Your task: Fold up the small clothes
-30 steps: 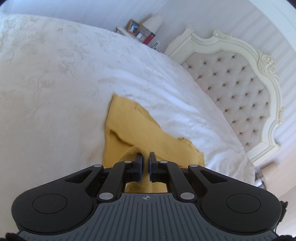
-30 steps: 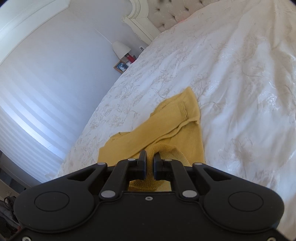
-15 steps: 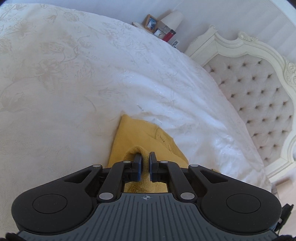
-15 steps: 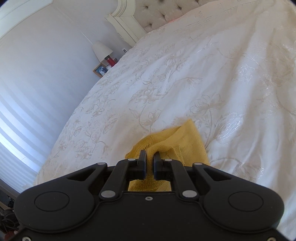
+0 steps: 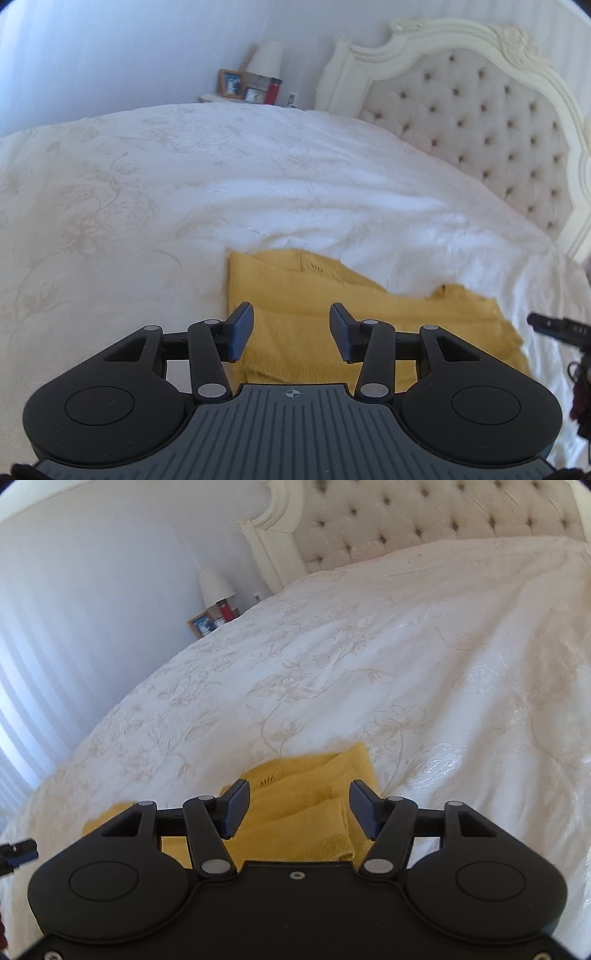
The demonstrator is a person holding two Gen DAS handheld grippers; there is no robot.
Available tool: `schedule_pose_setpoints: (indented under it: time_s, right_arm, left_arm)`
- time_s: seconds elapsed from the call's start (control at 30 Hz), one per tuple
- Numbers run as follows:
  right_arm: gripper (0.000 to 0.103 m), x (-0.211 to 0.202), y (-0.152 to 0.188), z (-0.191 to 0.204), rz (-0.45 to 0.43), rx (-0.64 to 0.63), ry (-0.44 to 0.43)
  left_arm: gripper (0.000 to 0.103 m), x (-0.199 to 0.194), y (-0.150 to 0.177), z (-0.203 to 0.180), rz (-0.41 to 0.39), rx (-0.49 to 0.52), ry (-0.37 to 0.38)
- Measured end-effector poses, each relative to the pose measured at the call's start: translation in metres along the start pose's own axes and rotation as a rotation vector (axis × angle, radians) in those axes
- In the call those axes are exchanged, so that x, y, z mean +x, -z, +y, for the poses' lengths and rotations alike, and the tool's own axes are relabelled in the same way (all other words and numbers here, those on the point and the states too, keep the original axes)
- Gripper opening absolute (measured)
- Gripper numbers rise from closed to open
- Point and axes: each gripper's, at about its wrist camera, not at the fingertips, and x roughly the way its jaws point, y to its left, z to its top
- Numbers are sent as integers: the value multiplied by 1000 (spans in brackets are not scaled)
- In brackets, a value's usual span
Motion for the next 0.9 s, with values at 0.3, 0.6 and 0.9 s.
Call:
schedule_pose_setpoints:
  time_s: [0.3,0.6,0.9]
  right_arm:
    - [62,3,60,68,136,-357,-39]
    - [61,55,33,81,184,-361,22]
    - [62,69,-22,56,78,-163,91]
  left_arm:
    - [44,26,50,-38,149,202,18]
    - [44,89,-12,-22,167,85,-30]
    - [44,79,-60,-14,60,25,-59]
